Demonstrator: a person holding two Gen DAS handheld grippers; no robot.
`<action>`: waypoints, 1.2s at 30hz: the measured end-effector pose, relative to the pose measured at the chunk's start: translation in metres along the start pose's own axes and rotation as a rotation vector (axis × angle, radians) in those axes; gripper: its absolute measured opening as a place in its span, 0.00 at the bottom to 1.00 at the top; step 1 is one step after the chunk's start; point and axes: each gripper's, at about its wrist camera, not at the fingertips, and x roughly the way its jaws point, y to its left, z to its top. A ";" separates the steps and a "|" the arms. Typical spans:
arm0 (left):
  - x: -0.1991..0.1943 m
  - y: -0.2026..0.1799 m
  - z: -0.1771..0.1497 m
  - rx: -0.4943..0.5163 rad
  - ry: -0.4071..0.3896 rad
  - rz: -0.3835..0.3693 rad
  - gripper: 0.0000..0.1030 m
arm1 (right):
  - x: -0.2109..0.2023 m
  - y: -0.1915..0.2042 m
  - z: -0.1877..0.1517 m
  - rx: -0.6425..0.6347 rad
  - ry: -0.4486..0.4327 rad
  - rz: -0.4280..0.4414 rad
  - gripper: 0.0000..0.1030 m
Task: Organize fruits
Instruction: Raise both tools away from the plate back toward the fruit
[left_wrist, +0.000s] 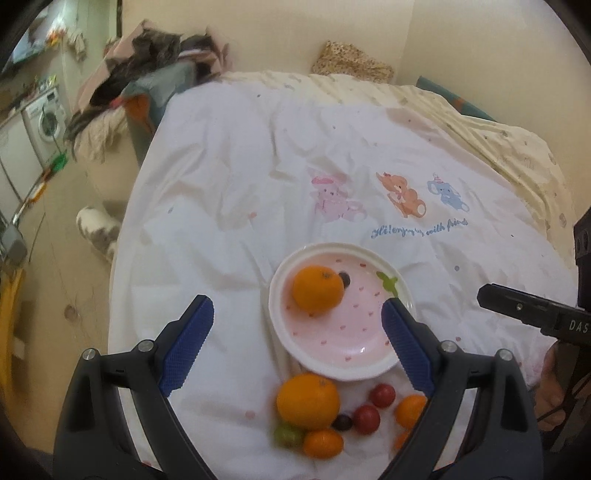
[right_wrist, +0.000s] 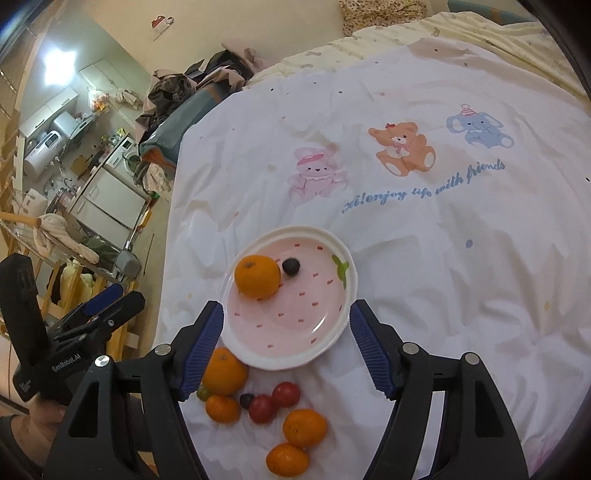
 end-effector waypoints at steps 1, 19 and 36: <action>-0.002 0.002 -0.003 -0.004 0.002 0.008 0.88 | -0.002 0.000 -0.004 0.001 0.001 -0.003 0.73; -0.012 -0.011 -0.054 -0.005 0.078 -0.012 0.88 | -0.011 0.001 -0.048 0.049 0.043 -0.033 0.75; -0.007 0.007 -0.053 -0.077 0.047 0.079 0.88 | 0.034 -0.018 -0.067 0.168 0.222 -0.045 0.75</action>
